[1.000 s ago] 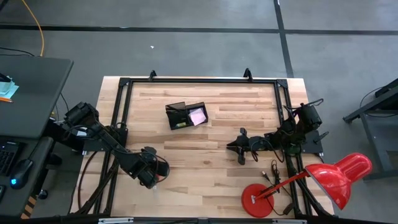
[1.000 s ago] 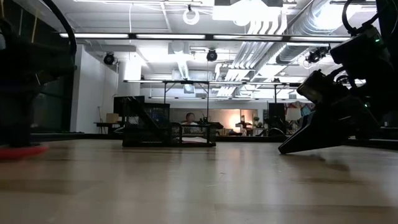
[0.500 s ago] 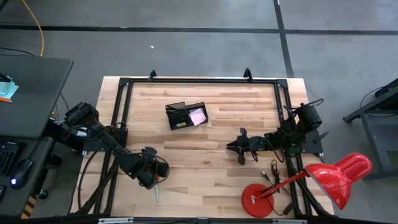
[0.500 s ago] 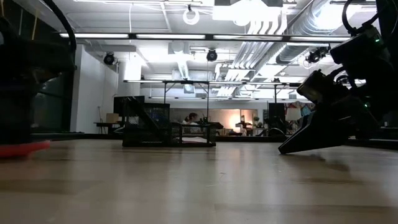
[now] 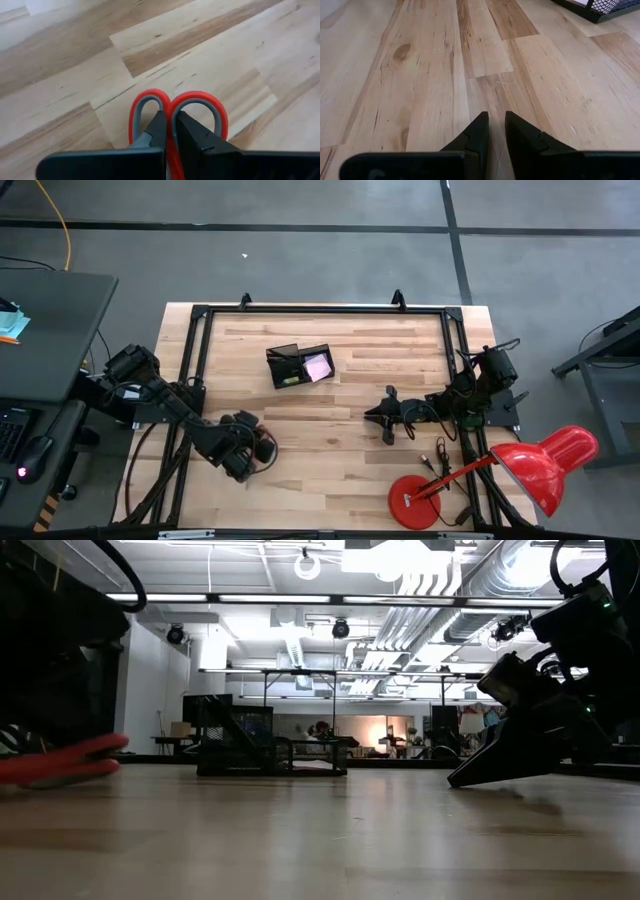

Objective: Pick and place office supplies into organizer
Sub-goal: Put the red scissors into the black desk organizer

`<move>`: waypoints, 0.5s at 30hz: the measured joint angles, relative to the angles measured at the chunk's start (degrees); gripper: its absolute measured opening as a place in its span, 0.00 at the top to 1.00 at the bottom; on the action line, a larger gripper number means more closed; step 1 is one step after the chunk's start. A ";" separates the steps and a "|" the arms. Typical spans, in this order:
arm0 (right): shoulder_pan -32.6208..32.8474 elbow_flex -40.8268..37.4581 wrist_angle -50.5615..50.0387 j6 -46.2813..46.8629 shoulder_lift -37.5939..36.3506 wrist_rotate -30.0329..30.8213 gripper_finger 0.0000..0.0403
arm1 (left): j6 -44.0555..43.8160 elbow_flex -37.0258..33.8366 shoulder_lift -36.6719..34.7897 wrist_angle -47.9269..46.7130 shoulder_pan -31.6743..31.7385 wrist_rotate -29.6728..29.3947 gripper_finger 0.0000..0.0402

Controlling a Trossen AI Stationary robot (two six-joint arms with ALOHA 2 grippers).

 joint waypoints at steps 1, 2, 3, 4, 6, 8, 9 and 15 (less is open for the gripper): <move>-0.02 0.00 0.00 0.00 0.02 0.00 0.86 | 0.03 0.00 0.00 -0.03 -0.02 -0.60 0.98; -0.02 0.00 0.00 0.00 0.01 0.01 0.86 | 0.25 0.00 0.00 -0.16 -0.03 -1.42 0.99; -0.02 0.00 0.00 0.00 0.01 0.01 0.86 | 0.93 0.00 0.00 -0.27 0.00 -2.33 0.99; -0.01 0.00 0.00 0.00 0.00 0.00 0.86 | 1.80 0.00 0.00 -0.31 0.01 -3.35 0.99; -0.02 0.00 0.00 0.00 0.02 0.00 0.86 | 4.28 0.00 0.00 -0.32 0.02 -6.18 0.99; 0.00 0.00 0.00 0.00 0.01 0.02 0.86 | 7.32 0.00 0.00 -0.16 0.00 -8.95 0.98; -0.01 0.00 0.00 0.00 0.00 0.01 0.86 | 8.55 0.00 0.00 0.00 0.00 -10.50 0.98; -0.02 0.00 0.00 0.00 0.00 0.00 0.86 | 18.83 0.02 -0.04 3.84 0.00 -21.37 0.99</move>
